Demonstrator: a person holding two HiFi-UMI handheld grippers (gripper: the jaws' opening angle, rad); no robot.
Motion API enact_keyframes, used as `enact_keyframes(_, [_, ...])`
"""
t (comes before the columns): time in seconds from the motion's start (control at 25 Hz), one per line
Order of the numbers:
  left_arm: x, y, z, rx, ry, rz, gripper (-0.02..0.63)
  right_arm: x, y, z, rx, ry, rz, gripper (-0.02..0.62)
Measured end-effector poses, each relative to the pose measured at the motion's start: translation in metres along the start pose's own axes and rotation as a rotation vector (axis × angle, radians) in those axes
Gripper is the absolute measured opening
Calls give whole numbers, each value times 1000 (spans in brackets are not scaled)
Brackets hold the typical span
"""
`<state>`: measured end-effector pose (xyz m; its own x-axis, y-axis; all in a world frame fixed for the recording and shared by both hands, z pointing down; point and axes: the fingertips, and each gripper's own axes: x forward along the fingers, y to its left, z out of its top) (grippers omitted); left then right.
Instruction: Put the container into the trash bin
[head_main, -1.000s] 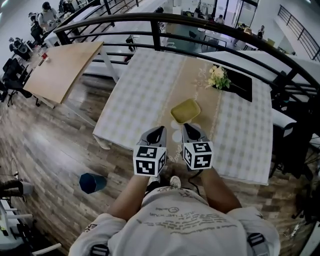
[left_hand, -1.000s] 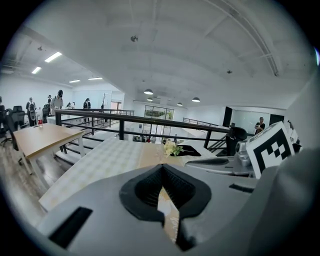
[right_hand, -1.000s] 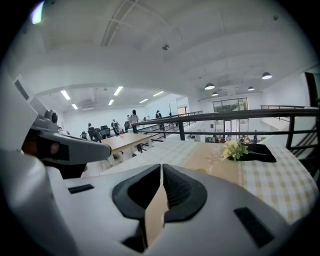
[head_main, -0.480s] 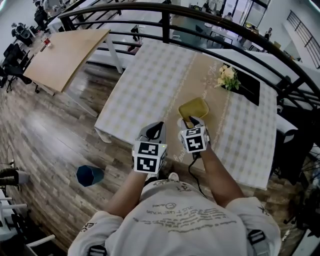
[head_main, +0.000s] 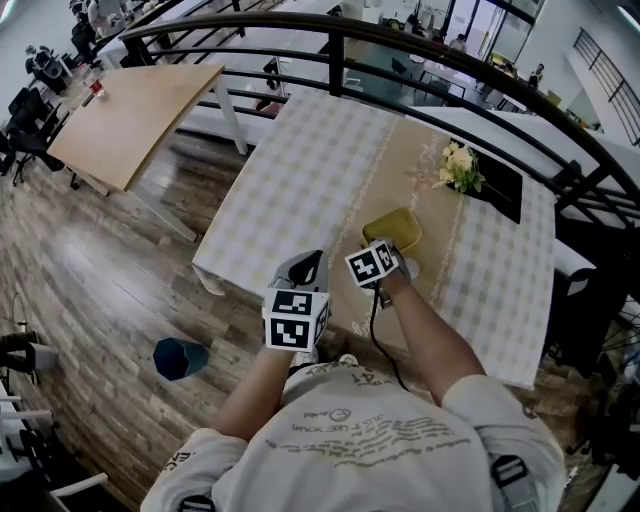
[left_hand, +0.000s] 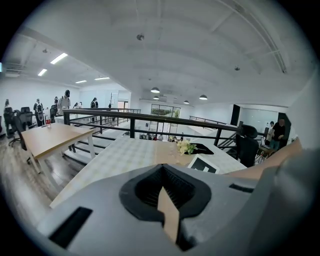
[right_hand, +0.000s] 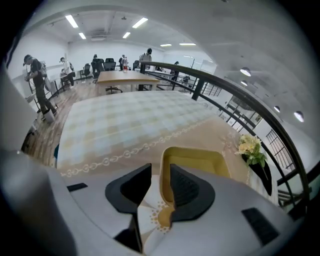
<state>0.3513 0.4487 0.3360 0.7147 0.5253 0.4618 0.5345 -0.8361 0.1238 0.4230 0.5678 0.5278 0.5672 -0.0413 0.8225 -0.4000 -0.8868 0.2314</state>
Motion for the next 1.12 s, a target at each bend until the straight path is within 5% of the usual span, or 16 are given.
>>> enact_keyframes(0.44, [-12,30,-2,-43,0,42,3,34,0,-20,-40,177,-49,72])
enact_keyframes(0.52, [-14,32,-1,-40,-1,47,3,35,-3,-20,-41,174,-71,25])
enact_keyframes(1.12, [-16,27,8,-20,-22,10,3,5,3,-4,-107,92,-67,21])
